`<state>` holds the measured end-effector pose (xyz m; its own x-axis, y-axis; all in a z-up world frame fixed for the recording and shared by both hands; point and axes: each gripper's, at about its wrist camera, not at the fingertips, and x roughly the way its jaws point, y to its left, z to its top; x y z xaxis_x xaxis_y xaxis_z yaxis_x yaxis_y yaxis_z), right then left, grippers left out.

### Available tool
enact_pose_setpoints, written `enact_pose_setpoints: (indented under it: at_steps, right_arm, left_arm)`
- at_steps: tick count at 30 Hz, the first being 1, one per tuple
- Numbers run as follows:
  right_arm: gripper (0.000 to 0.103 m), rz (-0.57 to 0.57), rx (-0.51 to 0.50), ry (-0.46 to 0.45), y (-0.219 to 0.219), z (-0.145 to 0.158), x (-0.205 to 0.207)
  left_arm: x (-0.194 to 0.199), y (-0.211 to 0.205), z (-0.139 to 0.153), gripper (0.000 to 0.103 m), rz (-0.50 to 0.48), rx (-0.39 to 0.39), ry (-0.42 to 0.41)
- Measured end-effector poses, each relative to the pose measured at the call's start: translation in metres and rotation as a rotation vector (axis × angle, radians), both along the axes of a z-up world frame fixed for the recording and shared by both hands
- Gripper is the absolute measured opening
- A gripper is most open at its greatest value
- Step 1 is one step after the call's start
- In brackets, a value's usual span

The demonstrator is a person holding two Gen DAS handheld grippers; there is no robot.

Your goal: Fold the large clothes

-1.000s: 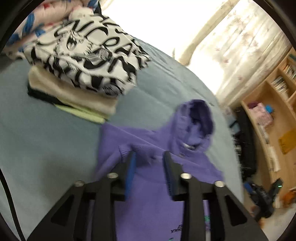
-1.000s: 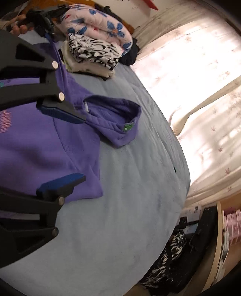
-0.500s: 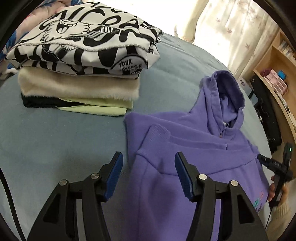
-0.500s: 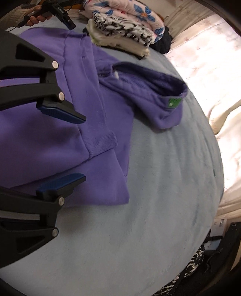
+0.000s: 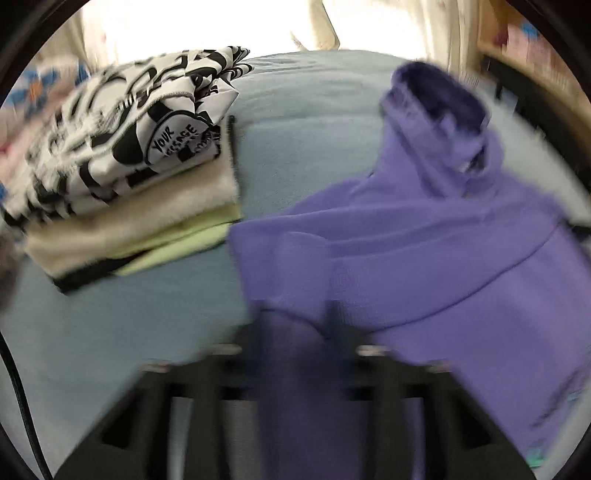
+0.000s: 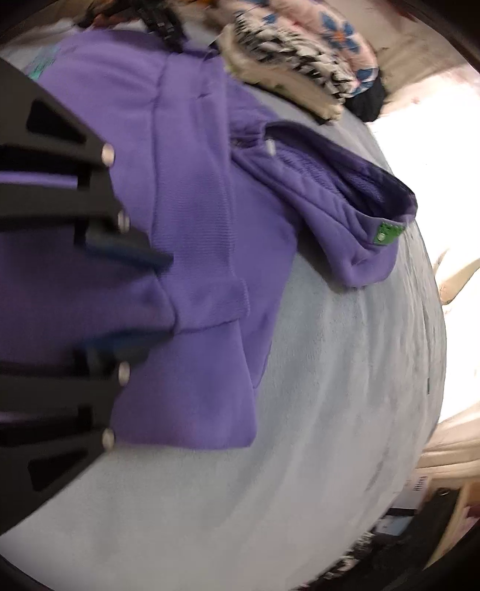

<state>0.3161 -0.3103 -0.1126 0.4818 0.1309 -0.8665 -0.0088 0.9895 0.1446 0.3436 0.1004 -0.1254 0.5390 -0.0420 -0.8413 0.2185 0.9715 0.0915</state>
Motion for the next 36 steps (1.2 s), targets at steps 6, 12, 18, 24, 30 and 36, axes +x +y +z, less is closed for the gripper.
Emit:
enact_pose_setpoints:
  at_steps: [6,12,18,24,30,36]
  right_arm:
    - [0.008,-0.044,-0.061,-0.096,0.006,0.021,-0.026]
    - [0.007,-0.133,-0.002,-0.263,-0.014,0.074,-0.059]
    - [0.007,-0.219,0.006,-0.311,-0.035,0.088,-0.051]
    - [0.008,-0.28,-0.07,-0.192,-0.035,0.035,0.005]
    - [0.008,-0.313,-0.132,-0.127,-0.029,-0.009,0.021]
    - [0.015,-0.318,-0.006,-0.101,-0.048,-0.004,0.015]
  left_arm:
    - [-0.016,0.0,0.026,0.009,0.037,0.013,-0.08]
    - [-0.031,0.007,0.081,0.009,0.045,-0.033,-0.183]
    - [0.001,-0.01,0.1,0.009,0.078,-0.081,-0.238]
    - [0.065,-0.019,0.039,0.009,0.194,-0.097,-0.137]
    - [0.086,-0.022,-0.024,0.012,0.224,-0.068,-0.065]
    - [0.086,0.0,-0.015,0.02,0.235,-0.212,-0.027]
